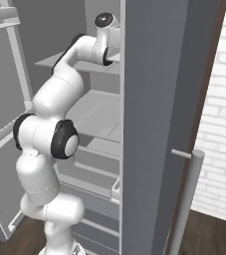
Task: Place one tomato and one steak in each tupperware on the nearby counter, to pack two identical lunches.
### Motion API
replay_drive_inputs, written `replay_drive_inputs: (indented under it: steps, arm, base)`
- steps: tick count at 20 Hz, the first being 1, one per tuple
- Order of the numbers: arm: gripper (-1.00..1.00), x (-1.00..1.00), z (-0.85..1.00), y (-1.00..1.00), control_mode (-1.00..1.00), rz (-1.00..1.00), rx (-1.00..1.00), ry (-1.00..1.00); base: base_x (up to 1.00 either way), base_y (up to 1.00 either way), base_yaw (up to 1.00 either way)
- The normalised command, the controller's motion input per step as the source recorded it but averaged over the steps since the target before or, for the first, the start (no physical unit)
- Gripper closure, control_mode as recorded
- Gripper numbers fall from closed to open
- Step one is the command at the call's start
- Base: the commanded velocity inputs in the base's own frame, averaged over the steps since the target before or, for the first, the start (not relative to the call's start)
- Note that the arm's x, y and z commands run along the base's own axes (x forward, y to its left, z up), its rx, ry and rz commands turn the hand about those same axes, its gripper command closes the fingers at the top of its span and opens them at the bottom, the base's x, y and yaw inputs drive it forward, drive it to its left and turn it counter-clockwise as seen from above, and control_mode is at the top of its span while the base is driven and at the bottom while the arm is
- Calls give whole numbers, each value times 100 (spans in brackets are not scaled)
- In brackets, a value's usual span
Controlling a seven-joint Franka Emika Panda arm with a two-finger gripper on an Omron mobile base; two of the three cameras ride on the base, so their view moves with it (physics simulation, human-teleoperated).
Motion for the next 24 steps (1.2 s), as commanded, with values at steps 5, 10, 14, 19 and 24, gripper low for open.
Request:
replay_drive_inputs:
  steps: [5, 10, 14, 19, 24]
  arm:
    - [-100, 53, -7, -13, -100, 0, 0, 4]
    - [-100, 19, -28, -11, -100, 0, 0, 6]
    - [100, 36, -27, 0, -100, 0, 0, 3]
    - [100, 13, -30, 0, -100, 0, 0, 2]
    - [100, -32, -46, 4, -100, 0, 0, 3]
  base:
    - [0, 0, 0]
    - [0, 0, 0]
    - [0, 0, 0]
    - [0, 0, 0]
    - [0, 0, 0]
